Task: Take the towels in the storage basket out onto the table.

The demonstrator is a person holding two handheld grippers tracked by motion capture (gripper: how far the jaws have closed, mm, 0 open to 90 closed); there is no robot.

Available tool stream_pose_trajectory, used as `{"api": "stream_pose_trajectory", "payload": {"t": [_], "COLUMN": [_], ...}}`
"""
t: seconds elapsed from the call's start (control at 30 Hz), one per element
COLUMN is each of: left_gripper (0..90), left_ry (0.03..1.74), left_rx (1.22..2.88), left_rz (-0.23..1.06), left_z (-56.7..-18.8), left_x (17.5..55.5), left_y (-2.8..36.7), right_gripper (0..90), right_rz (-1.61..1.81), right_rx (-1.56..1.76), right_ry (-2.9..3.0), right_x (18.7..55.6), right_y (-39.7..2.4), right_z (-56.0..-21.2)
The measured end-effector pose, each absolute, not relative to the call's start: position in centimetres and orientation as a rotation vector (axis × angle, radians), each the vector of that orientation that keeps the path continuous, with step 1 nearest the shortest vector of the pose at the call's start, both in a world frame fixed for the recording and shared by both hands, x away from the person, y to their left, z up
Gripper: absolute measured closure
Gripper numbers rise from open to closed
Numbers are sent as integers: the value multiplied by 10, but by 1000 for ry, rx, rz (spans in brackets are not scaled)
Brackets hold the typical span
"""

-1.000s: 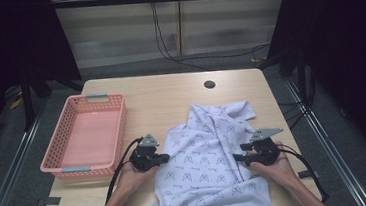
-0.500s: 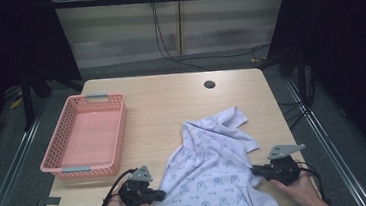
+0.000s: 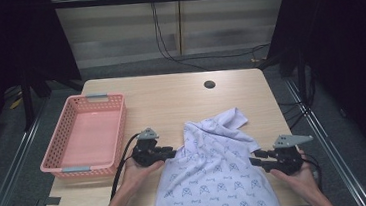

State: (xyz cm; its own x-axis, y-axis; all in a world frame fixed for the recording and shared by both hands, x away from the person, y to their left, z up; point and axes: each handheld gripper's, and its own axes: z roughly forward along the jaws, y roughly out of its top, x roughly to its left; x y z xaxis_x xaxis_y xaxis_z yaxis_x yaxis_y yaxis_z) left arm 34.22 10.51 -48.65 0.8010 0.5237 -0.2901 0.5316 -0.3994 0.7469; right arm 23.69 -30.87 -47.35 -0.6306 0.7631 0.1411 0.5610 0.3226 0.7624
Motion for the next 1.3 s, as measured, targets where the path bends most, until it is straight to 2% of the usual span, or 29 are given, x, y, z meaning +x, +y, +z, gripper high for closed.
{"api": "stream_pose_trajectory", "payload": {"t": [0.2, 0.23, 0.27, 0.33, 0.37, 0.43, 0.53, 0.6, 0.8, 0.9, 0.97, 1.13, 1.23, 1.3], "left_gripper": [674, 715, 715, 866, 880, 883, 885, 886, 886, 886, 886, 886, 886, 885], "left_ry": [773, 764, 737, 738, 739, 752, 775, 781, 809, 847, 855, 814, 763, 729], "left_rx": [2155, 2186, 2211, 2230, 2222, 2192, 2115, 2084, 1946, 1848, 1837, 1717, 1770, 1817], "left_rz": [2, 27, 49, 58, 43, 22, -5, -5, 14, 53, 76, 150, 185, 144], "left_z": [-498, -500, -502, -501, -500, -499, -492, -486, -464, -446, -440, -400, -392, -399], "left_x": [353, 352, 350, 349, 349, 350, 352, 352, 351, 351, 351, 339, 318, 302], "left_y": [83, 80, 78, 76, 76, 79, 88, 94, 120, 143, 149, 173, 176, 175], "right_gripper": [547, 518, 518, 512, 513, 572, 809, 853, 855, 856, 857, 856, 855, 855], "right_rz": [1137, 1123, 1123, 1118, 1102, 1095, 1112, 1150, 1237, 1283, 1297, 1391, 1408, 1415], "right_rx": [1246, 1261, 1261, 1275, 1277, 1273, 1255, 1247, 1237, 1218, 1216, 1164, 1149, 1150], "right_ry": [2327, 2322, 2322, 2325, 2331, 2347, 2366, 2344, 2237, 2152, 2126, 2005, 2011, 2035], "right_x": [274, 284, 284, 292, 296, 298, 300, 298, 299, 303, 304, 293, 279, 260], "right_y": [-302, -301, -301, -299, -296, -293, -289, -293, -306, -316, -318, -329, -333, -335], "right_z": [-481, -484, -484, -488, -491, -493, -494, -485, -456, -427, -419, -378, -376, -383]}}
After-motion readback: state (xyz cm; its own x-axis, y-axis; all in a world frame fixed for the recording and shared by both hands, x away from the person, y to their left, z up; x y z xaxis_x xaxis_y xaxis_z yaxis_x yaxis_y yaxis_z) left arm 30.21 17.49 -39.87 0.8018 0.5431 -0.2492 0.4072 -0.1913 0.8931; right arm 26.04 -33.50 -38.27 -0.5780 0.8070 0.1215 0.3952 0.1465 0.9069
